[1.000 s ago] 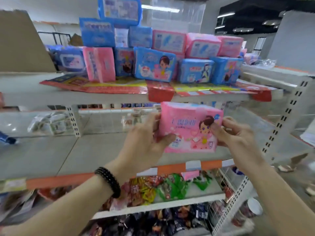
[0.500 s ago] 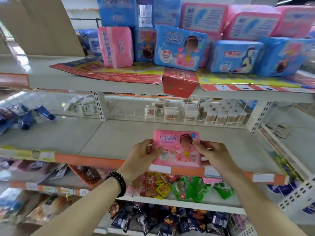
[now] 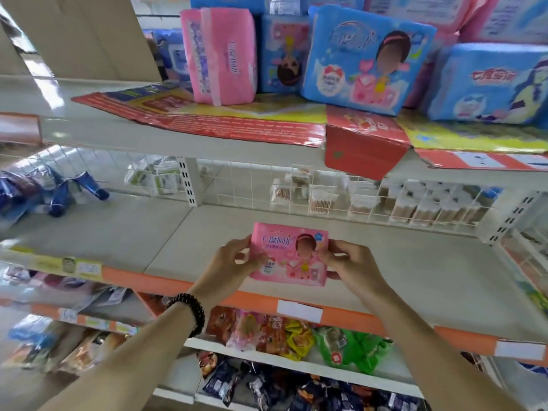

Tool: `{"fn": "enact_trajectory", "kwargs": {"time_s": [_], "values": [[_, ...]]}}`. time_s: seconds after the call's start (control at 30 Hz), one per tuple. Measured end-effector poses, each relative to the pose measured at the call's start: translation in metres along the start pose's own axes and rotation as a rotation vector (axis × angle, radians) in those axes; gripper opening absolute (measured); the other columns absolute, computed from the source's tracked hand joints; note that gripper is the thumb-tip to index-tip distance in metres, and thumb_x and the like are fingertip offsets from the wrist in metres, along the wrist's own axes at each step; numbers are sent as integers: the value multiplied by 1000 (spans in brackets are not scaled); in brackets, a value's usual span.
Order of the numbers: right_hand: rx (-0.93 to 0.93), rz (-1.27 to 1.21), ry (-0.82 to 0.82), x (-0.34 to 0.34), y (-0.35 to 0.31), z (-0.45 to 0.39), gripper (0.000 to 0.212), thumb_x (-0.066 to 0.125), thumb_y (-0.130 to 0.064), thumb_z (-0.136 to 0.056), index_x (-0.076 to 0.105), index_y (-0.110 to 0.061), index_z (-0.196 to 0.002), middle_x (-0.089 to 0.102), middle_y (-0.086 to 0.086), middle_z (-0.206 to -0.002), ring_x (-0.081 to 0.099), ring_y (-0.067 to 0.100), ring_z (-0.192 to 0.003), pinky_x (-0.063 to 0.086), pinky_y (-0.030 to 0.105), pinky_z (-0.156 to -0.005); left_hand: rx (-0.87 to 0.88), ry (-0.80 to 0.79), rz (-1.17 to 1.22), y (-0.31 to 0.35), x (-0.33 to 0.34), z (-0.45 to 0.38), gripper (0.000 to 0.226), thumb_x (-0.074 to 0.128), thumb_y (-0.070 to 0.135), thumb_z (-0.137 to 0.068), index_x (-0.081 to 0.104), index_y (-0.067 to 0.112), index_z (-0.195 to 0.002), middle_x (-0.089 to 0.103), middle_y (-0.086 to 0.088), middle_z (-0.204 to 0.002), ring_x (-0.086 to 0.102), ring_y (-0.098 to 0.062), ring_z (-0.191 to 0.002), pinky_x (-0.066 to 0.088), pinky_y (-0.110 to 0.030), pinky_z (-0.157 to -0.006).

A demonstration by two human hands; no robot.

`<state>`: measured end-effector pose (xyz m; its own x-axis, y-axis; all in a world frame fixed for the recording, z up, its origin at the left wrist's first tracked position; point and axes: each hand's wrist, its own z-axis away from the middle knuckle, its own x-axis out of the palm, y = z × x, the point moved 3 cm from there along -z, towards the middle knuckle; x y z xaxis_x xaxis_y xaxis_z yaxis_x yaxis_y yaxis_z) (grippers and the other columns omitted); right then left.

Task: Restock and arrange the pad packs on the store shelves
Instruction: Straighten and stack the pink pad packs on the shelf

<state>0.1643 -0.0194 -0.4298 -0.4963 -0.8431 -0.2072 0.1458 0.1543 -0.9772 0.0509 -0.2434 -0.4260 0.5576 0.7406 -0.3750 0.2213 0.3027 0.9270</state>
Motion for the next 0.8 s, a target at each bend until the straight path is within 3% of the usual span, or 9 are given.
{"fn": "enact_trajectory", "kwargs": {"time_s": [0.07,0.2,0.33,0.43,0.53,0.7,0.8], "values": [[-12,51,27,16,4,-21,21,76,-22,-88,75,-17,-108,77,-3,-95,75,18,-85,62,41,-80,3,-3,-23,-12,-13,-20,33,64,29,-96,61,29,-129,67,8,-112,65,-3,-96,51,-13,-70],[-6,57,69,48,6,-66,27,78,-22,-85,76,-11,-110,76,1,-96,75,18,-84,63,42,-78,-18,53,20,-41,-36,-70,37,67,24,-95,61,24,-131,71,11,-100,70,0,-80,50,-15,-62],[-47,79,75,68,12,-102,25,82,-25,-82,78,-19,-106,77,-4,-92,75,15,-84,63,39,-78,25,82,-8,-72,-48,-110,19,69,17,-93,69,21,-112,69,12,-90,65,8,-63,49,-15,-59],[-94,112,107,73,22,-115,22,82,-27,-81,78,-24,-102,78,-7,-91,75,12,-85,62,39,-80,26,105,17,-91,-42,-127,14,70,13,-92,67,27,-96,70,14,-88,68,4,-67,54,-21,-65],[-130,160,128,73,28,-125,15,81,-30,-82,76,-37,-94,77,-14,-90,74,7,-86,61,39,-83,21,130,66,-101,-33,-137,18,70,7,-91,67,15,-108,72,9,-93,71,-2,-73,57,-19,-68],[-147,161,191,68,34,-141,24,81,-25,-82,77,-24,-106,74,-22,-84,74,5,-86,61,40,-86,71,157,31,-102,-26,-153,22,70,8,-91,70,15,-111,76,4,-99,73,-8,-80,59,-27,-74],[-182,168,201,71,33,-150,28,81,-19,-83,76,-15,-110,74,-16,-89,74,6,-86,61,41,-86,89,172,5,-100,-30,-163,23,71,10,-91,71,15,-113,76,4,-103,73,-8,-84,57,-26,-77]]}}
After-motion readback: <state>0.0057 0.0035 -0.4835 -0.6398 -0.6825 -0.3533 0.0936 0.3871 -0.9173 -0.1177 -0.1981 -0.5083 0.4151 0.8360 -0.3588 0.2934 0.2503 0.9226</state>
